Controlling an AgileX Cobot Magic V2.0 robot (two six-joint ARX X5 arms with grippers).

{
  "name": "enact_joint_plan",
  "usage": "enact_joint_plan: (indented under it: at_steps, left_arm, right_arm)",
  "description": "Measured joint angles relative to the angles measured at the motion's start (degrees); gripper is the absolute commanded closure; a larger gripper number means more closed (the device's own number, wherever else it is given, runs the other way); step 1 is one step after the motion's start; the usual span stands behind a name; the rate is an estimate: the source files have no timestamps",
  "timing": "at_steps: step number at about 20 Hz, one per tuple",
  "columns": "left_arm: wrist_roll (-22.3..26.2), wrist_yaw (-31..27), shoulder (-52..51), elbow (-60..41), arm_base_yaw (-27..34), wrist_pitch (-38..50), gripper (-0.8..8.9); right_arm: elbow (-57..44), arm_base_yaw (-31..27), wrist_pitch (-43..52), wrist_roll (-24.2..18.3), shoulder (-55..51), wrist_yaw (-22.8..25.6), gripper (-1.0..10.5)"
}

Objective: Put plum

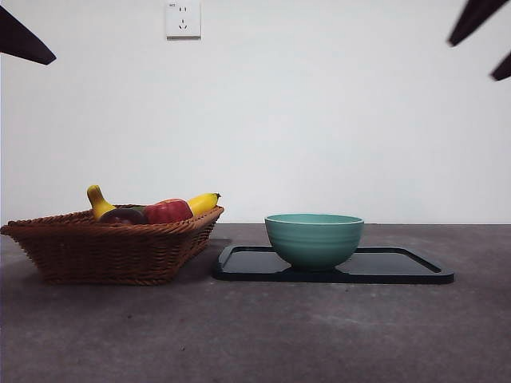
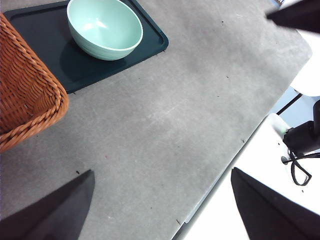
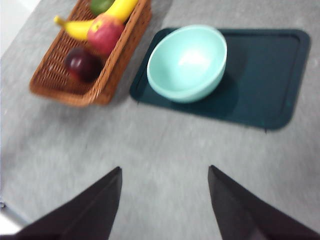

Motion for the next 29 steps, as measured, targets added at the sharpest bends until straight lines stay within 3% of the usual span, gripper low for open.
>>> enact_joint_plan:
  at_steps: [8, 12, 24, 29]
  left_arm:
    - [0.31, 0.02, 0.00, 0.00, 0.00, 0.02, 3.81]
    - [0.63, 0.02, 0.00, 0.00, 0.00, 0.02, 3.81]
    - [0.63, 0.02, 0.00, 0.00, 0.00, 0.02, 3.81]
    - [0.63, 0.02, 0.00, 0.00, 0.00, 0.00, 3.81]
  right_arm:
    - [18.01, 0.00, 0.46, -2.99, 28.61, 5.79, 6.7]
    - [23.85, 0.00, 1.29, -4.87, 39.65, 5.99, 6.7]
    - [25.31, 0.00, 12.44, -5.73, 57.31, 7.23, 6.8]
    - [25.31, 0.00, 15.08, -5.70, 59.17, 7.45, 9.1]
